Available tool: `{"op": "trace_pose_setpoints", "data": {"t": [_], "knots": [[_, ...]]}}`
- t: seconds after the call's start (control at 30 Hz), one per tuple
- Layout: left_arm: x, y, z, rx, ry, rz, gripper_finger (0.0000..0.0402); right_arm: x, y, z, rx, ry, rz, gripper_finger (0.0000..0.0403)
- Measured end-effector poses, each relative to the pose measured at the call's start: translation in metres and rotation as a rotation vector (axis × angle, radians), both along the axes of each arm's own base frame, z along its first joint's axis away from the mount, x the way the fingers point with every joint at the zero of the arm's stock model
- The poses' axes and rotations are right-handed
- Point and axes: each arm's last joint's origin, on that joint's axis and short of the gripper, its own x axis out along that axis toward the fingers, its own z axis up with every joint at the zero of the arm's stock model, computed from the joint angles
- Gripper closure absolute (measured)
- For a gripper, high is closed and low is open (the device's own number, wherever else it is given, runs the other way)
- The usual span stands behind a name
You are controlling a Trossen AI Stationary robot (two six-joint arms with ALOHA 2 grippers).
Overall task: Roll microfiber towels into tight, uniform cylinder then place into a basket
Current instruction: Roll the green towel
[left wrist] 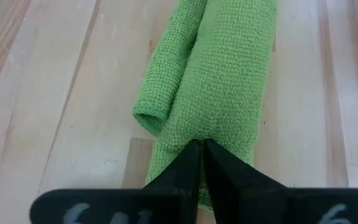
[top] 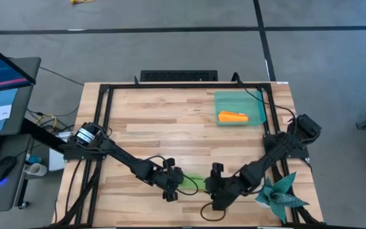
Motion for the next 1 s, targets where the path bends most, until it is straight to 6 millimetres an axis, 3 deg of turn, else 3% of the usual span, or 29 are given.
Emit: {"op": "trace_pose_setpoints", "data": {"t": [0.13, 0.3, 0.67, 1.0], "knots": [[0.000, 0.000, 0.000, 0.000, -0.003, 0.002, 0.0383, -0.005, 0.011, 0.013, -0.026, -0.068, 0.049, 0.0193], [0.001, 0.000, 0.000, 0.007, -0.015, -0.009, 0.0374, -0.009, 0.021, 0.003, -0.070, -0.032, 0.148, 0.0193], [0.001, 0.000, 0.000, 0.019, -0.023, -0.004, 0.0355, 0.002, 0.016, 0.006, 0.001, -0.081, 0.095, 0.0193], [0.002, 0.000, 0.001, 0.021, -0.027, -0.002, 0.0355, 0.006, 0.010, -0.002, 0.025, -0.024, 0.107, 0.0193]]}}
